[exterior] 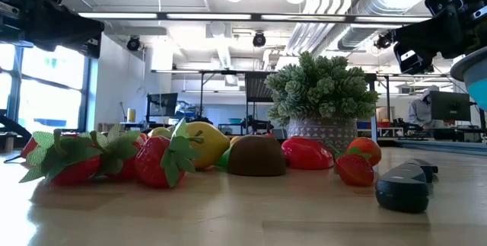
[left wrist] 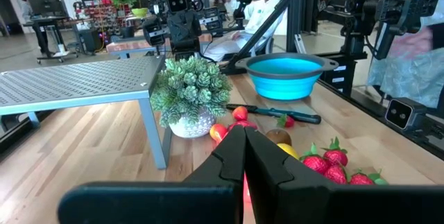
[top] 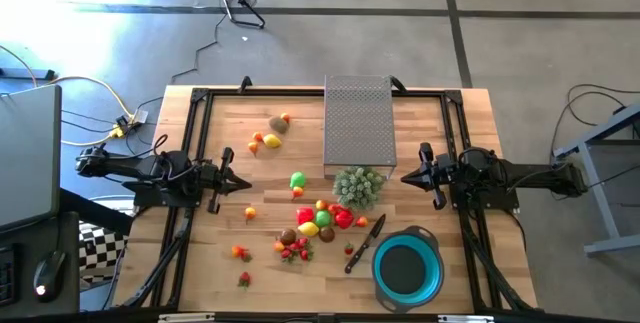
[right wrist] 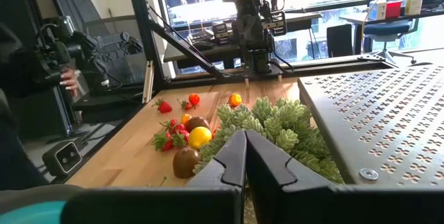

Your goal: Pick & Place Fruit

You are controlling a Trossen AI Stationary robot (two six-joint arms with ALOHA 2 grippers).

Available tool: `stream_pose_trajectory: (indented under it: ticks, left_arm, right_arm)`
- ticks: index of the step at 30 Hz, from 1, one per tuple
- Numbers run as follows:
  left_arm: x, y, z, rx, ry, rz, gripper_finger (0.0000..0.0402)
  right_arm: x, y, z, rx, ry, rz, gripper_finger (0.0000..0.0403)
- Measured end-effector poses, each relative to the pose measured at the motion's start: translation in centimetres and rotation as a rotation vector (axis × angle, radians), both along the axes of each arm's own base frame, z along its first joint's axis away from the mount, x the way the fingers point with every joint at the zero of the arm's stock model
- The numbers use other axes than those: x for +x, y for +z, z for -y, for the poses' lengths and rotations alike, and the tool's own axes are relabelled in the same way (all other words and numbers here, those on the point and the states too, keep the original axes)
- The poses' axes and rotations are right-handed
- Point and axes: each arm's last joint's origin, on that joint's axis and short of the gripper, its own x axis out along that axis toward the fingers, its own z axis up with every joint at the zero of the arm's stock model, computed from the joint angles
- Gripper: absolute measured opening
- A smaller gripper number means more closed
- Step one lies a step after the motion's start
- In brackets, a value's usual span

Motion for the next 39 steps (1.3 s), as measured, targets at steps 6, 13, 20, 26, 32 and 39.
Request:
stream_pose_trajectory:
  ticks: [6,13,20,26,32,39]
  left_arm:
    - [0.0,0.0,0.0,-0.081,0.0,-0.013,0.0]
    - [0.0,0.0,0.0,-0.307,-0.002,-0.047,0.0]
    - [0.0,0.0,0.0,-0.453,-0.002,-0.069,0.0]
    - [0.0,0.0,0.0,-0.474,-0.002,-0.073,0.0]
    - [0.0,0.0,0.0,-0.474,-0.002,-0.072,0.0]
    - [0.0,0.0,-0.01,-0.617,0.0,-0.093,0.0]
  right_arm:
    - [0.0,0.01,0.0,0.0,0.0,0.0,0.0002]
    - [0.0,0.01,0.0,0.0,0.0,0.0,0.0002]
    - [0.0,0.1,0.0,0.04,0.0,0.004,0.0002]
    - [0.0,0.31,0.0,0.205,0.001,0.004,0.0002]
    - [0.0,0.34,-0.01,0.389,0.006,-0.02,0.0002]
    - [0.0,0.33,0.0,0.551,0.003,-0.042,0.0002]
